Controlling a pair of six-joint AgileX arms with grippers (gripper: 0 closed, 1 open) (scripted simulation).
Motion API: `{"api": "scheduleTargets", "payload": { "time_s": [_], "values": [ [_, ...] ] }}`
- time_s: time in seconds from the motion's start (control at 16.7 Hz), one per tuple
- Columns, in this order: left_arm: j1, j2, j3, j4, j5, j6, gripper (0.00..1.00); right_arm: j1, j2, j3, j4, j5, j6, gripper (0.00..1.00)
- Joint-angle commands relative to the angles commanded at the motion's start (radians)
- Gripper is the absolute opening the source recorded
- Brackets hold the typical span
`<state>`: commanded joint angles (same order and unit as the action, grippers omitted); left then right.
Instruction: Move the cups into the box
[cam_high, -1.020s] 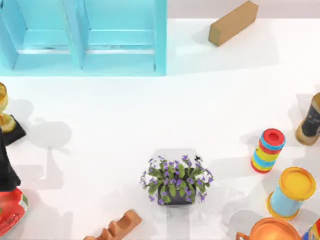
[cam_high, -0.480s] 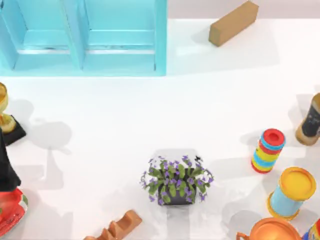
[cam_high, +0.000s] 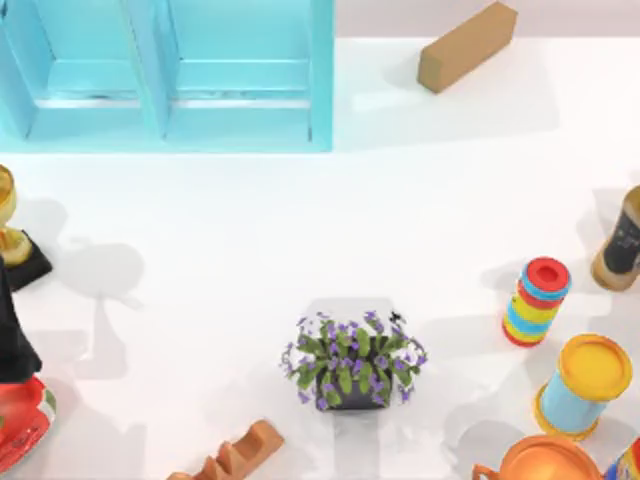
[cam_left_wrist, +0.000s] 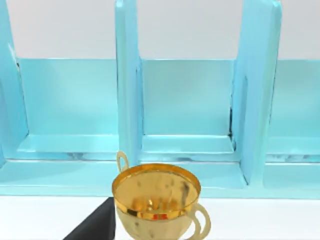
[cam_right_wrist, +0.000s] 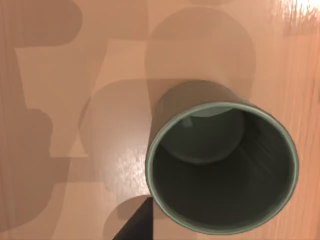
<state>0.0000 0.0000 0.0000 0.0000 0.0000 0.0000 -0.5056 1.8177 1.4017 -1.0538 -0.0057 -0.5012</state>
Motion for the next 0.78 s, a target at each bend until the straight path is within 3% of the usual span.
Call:
{"api": "scheduleTargets", "payload": {
  "time_s": [0.54, 0.78],
  "values": [
    [0.000, 0.000, 0.000, 0.000, 0.000, 0.000, 1.00, -0.002, 0.001, 0.003, -0.003, 0.000, 0.000, 1.00],
    [0.000, 0.000, 0.000, 0.000, 0.000, 0.000, 1.00, -0.008, 0.011, 0.120, -0.114, 0.002, -0.005, 1.00]
  ]
}}
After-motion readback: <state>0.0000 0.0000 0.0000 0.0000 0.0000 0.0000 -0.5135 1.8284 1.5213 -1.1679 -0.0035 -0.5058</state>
